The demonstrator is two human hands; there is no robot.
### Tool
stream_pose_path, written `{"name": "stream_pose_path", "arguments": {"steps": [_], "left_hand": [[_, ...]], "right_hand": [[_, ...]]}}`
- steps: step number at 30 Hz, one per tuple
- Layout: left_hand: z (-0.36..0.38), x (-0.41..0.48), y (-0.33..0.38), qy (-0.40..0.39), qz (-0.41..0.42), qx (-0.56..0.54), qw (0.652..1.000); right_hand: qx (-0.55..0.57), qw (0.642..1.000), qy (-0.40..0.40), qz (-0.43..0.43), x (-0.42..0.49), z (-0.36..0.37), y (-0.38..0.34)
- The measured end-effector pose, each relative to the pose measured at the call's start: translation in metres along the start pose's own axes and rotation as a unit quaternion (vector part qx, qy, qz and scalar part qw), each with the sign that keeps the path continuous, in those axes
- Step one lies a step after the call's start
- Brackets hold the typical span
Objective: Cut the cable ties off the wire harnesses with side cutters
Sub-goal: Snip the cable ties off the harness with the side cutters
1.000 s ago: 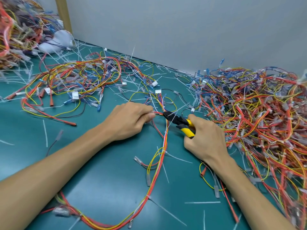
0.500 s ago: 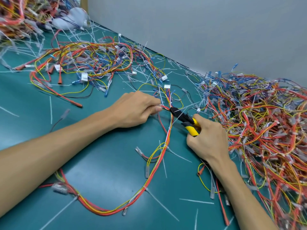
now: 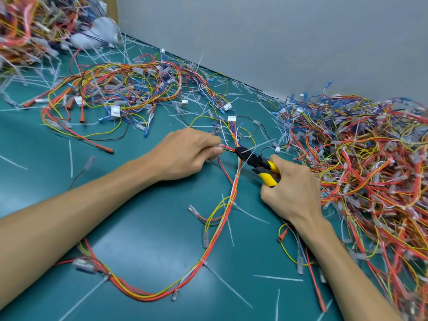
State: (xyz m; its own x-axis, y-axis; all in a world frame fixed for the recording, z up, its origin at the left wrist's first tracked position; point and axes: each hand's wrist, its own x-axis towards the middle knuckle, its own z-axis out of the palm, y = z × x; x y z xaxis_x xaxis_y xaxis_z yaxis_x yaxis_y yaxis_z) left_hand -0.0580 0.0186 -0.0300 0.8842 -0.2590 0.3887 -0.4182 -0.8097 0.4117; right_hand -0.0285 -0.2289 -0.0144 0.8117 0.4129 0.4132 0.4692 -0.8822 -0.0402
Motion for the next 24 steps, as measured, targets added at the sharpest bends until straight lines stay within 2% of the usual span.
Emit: {"name": "stream_pose_path", "arguments": {"steps": [15, 24], "left_hand": [[-0.0013, -0.0002, 0.0009, -0.007, -0.007, -0.007, 1.000], [-0.0036, -0.0003, 0.0037, -0.014, -0.020, 0.002, 1.000]], "right_hand": [[-0.004, 0.999, 0.030, -0.023, -0.0023, 0.0035, 0.0003], [0.005, 0.999, 0.018, -0.026, -0.0009, 0.0043, 0.0011]]}}
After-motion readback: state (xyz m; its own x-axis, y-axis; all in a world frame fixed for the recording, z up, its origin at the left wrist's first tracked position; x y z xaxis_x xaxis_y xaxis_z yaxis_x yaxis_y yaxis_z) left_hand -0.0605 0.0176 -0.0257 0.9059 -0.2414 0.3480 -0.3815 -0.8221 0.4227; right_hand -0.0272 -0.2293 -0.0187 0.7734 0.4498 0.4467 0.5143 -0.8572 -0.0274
